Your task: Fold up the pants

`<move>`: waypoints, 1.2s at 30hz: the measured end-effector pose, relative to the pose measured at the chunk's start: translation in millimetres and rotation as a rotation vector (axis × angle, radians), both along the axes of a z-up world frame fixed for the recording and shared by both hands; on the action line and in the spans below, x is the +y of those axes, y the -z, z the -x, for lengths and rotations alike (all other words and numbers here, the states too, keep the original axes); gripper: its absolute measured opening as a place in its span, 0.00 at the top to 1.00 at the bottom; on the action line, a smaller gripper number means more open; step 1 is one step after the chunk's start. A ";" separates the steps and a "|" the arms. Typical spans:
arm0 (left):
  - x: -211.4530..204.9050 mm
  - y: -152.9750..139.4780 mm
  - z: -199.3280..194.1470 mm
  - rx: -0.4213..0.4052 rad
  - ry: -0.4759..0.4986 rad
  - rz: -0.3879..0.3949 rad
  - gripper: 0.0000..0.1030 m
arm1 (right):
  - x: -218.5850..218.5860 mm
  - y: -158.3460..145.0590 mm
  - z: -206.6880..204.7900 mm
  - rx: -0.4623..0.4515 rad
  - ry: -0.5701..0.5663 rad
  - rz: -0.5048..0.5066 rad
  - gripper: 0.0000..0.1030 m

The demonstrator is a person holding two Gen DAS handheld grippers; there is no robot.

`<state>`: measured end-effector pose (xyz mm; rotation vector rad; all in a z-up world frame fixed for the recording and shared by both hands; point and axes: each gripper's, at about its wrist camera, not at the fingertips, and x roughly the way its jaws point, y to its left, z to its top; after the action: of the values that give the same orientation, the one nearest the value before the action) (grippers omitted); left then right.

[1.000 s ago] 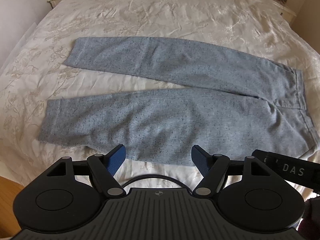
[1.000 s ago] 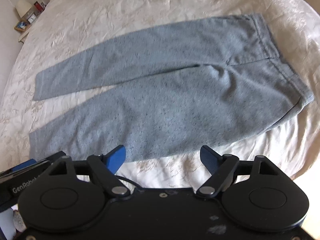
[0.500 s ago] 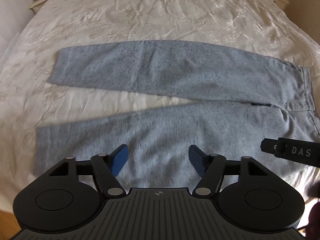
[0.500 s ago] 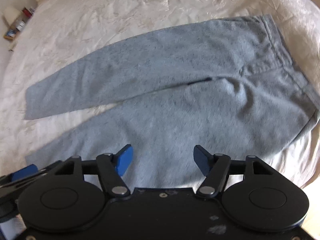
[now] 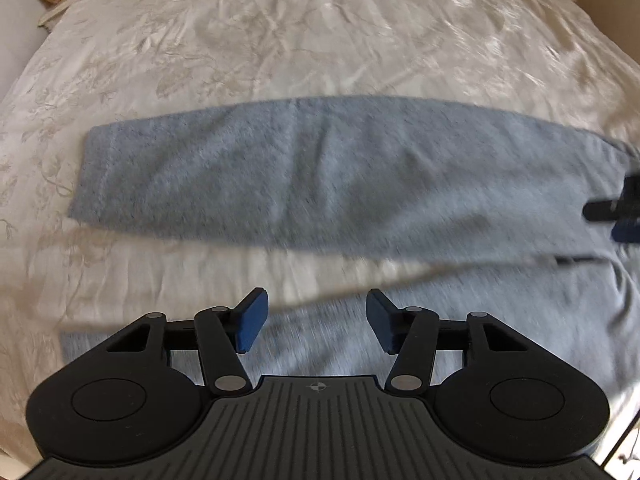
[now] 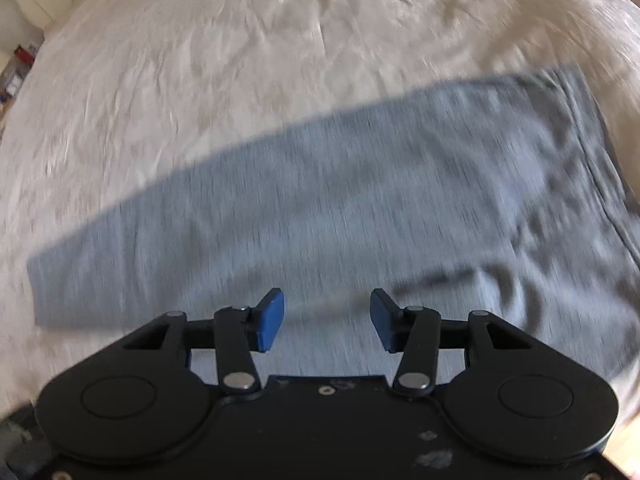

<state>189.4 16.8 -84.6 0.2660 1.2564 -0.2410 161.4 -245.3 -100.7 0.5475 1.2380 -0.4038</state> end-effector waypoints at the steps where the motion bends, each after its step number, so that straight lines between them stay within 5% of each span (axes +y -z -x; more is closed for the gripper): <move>1: -0.5 1.2 -6.7 -0.005 -0.020 -0.008 0.48 | -7.7 2.9 -14.4 -0.005 0.001 0.000 0.51; 10: 1.4 8.8 -46.4 -0.008 -0.142 -0.051 0.53 | -48.2 57.3 -144.2 0.011 0.071 -0.083 0.47; 17: 10.7 18.7 -67.0 0.005 -0.175 -0.068 0.53 | -55.7 116.1 -196.7 0.153 0.196 -0.096 0.43; 19: 13.1 21.2 -73.3 0.013 -0.182 -0.067 0.53 | -52.2 125.7 -198.6 0.195 0.203 -0.080 0.48; 21: 15.5 23.5 -79.4 0.018 -0.190 -0.049 0.53 | -45.2 125.7 -197.2 0.223 0.185 -0.051 0.84; 22: 16.5 23.8 -82.7 0.022 -0.192 -0.036 0.53 | -41.8 124.4 -194.7 0.219 0.162 -0.061 0.90; 29: 14.5 21.1 -119.6 0.052 -0.208 0.080 0.52 | -19.6 90.5 -132.2 0.132 0.053 -0.062 0.94; 36: 4.1 34.0 -161.9 0.091 -0.229 0.162 0.52 | -16.3 88.4 -81.6 0.099 0.060 -0.092 0.94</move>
<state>351.2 20.9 -118.6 -0.0296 1.3376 -0.1576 243.1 -261.6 -189.1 0.6506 1.3424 -0.4297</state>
